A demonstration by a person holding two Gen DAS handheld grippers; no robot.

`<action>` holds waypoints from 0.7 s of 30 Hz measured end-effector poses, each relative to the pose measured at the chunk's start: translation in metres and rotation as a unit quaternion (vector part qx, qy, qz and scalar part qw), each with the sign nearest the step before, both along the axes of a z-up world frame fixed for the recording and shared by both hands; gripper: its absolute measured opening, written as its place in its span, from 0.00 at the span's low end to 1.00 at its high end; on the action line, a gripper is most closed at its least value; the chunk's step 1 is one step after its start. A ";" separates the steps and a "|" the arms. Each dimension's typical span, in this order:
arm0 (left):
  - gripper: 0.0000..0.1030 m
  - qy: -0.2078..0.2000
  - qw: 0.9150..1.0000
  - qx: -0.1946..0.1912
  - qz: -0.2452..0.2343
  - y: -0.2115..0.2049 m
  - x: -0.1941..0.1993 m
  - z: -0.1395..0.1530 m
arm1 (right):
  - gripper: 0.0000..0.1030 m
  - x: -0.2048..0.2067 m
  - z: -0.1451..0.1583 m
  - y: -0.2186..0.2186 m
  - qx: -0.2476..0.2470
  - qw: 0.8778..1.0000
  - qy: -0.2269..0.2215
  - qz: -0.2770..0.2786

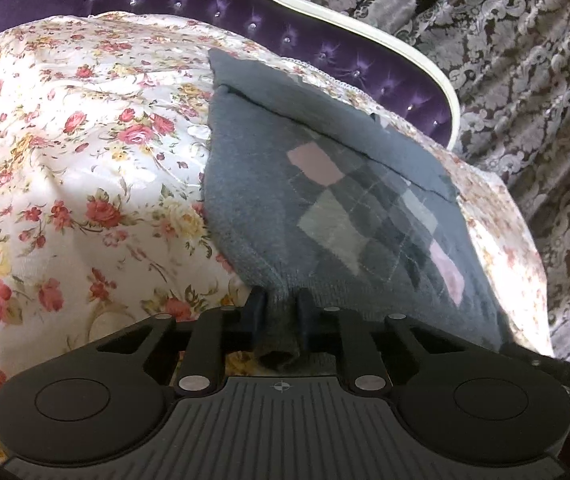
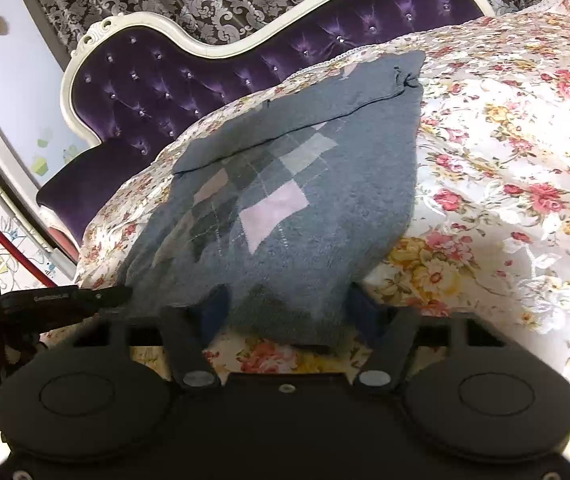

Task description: Fold small clothes

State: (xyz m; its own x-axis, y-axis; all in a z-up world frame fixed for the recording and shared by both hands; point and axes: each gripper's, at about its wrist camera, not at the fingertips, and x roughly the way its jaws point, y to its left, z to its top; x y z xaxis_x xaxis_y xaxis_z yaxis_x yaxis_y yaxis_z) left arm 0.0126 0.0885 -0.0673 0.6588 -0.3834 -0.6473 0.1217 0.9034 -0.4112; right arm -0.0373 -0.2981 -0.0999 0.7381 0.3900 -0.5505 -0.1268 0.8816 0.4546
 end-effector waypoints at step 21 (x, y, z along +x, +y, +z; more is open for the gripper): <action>0.06 -0.122 0.991 -0.045 0.007 -0.004 0.035 0.086 | 0.12 0.044 0.066 -0.027 0.095 0.990 -0.098 -0.019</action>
State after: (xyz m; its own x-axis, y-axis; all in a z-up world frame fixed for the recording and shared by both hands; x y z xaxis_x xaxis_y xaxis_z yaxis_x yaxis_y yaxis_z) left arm 0.0480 0.0842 0.0189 0.7972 -0.4222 -0.4316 0.2148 0.8664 -0.4509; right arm 0.0069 -0.3246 -0.0339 0.8401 0.4426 -0.3137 -0.1974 0.7879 0.5833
